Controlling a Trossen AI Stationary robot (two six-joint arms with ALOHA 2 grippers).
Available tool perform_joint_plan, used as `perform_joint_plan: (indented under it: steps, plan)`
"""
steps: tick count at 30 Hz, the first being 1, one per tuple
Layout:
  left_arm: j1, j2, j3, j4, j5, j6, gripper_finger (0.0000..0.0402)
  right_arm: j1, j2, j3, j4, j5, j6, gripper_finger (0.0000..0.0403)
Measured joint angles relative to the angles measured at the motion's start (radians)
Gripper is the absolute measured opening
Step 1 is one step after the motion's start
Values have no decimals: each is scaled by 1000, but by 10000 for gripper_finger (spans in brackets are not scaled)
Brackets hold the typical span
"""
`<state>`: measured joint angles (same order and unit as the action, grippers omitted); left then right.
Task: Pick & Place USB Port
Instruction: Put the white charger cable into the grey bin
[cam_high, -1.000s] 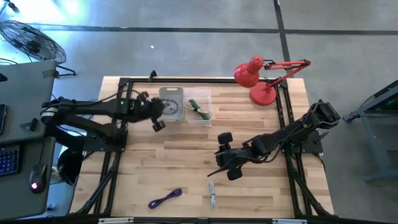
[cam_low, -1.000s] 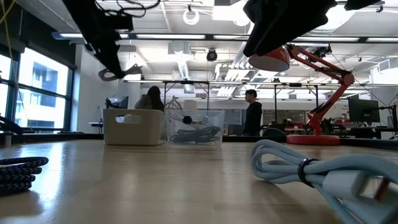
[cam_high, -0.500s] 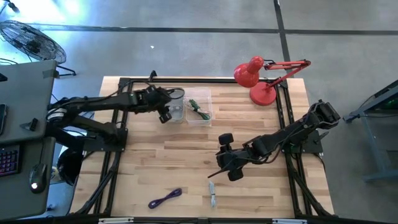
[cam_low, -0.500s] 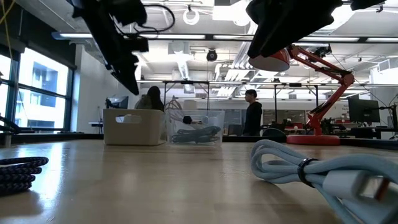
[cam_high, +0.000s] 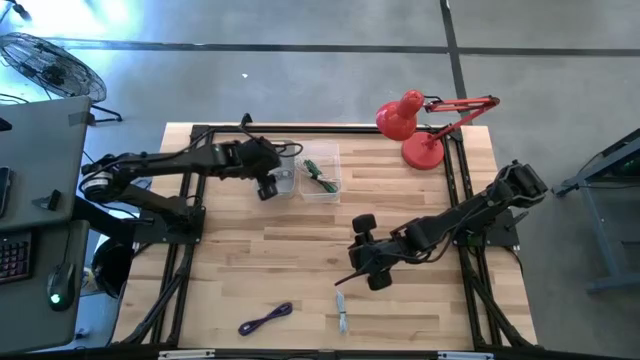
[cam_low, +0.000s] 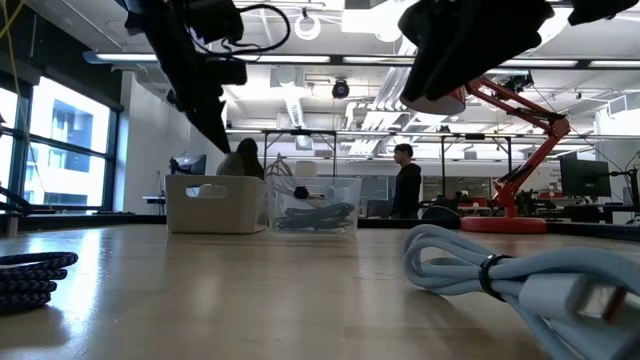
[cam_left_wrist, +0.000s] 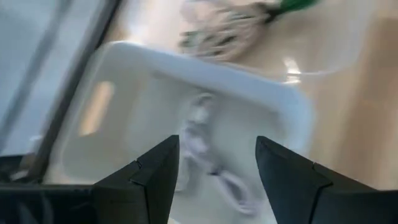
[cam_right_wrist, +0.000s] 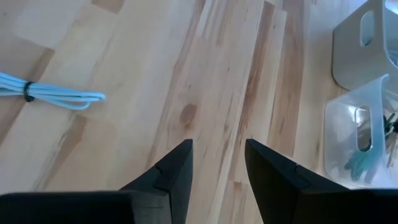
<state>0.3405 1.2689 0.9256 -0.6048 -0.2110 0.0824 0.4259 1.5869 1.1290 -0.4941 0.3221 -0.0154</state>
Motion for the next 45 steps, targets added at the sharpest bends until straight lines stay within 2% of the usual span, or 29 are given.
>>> perform_joint_plan:
  steps: [4,8,13,15,22,32,37,45]
  plan:
    - [-15,-14,25,-24,161,-20,206,1,-1,0,0,-30,12,138]
    - [-79,-14,24,-29,282,-62,206,0,-1,0,3,-161,35,138]
    - [-183,-14,24,-26,310,-69,206,1,-1,0,48,-363,62,138]
    - [-223,-14,24,-26,310,-69,206,1,-1,0,82,-408,74,138]
    - [-355,-14,24,-26,273,-71,206,39,10,0,196,-400,72,138]
    - [-528,-14,23,-30,139,-117,206,104,108,1,349,-406,89,138]
    - [-607,-14,23,-29,72,-154,206,109,140,0,333,-325,202,138]
    - [-685,-14,23,-23,-23,-180,206,142,190,0,284,-189,44,138]
